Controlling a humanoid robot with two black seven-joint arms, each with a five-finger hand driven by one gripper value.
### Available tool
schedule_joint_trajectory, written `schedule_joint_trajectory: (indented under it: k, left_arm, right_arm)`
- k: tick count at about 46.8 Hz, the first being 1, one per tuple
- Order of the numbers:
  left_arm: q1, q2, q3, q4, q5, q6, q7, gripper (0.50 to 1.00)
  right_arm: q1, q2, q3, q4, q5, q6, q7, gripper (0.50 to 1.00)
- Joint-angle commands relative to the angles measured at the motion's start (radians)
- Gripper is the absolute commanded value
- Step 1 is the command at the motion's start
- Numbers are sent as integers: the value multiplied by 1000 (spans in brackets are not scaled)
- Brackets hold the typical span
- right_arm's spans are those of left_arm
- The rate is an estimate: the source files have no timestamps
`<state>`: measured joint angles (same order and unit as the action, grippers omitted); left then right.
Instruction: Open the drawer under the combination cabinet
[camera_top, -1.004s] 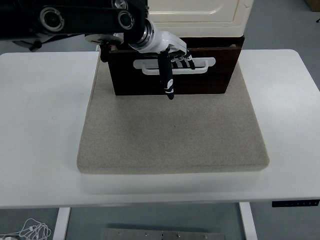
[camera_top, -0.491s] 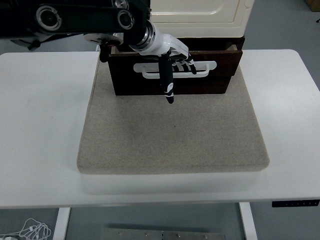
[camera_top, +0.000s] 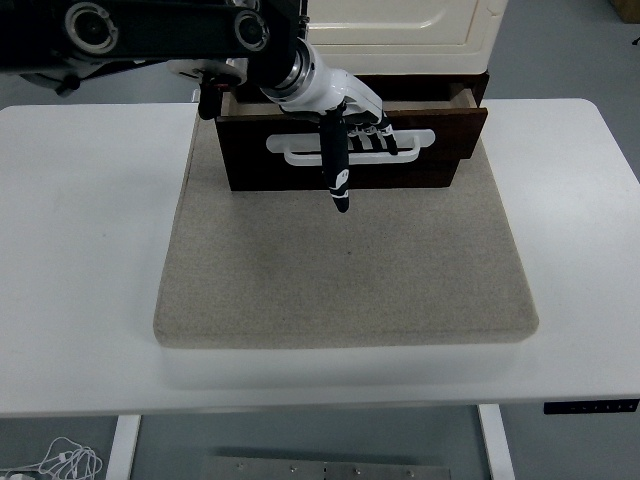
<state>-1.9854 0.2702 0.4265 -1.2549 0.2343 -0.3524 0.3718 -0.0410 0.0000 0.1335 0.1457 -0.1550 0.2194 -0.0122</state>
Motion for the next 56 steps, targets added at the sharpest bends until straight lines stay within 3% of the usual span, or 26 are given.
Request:
schedule_joint_trajectory:
  k: [1,37,56]
  left_arm:
    - [-6,1,-2,-6,0,-16,1,1000]
    - [-26,9,-21,-26,0,-105,4,1000]
    - [-44,21,-37,-40,0,-108,4,1000]
  right_arm:
    - [1,0,0,0,0,0,0,926]
    - [1,0,0,0,0,0,0,926]
    - [1,0,0,0,2,0,0,926]
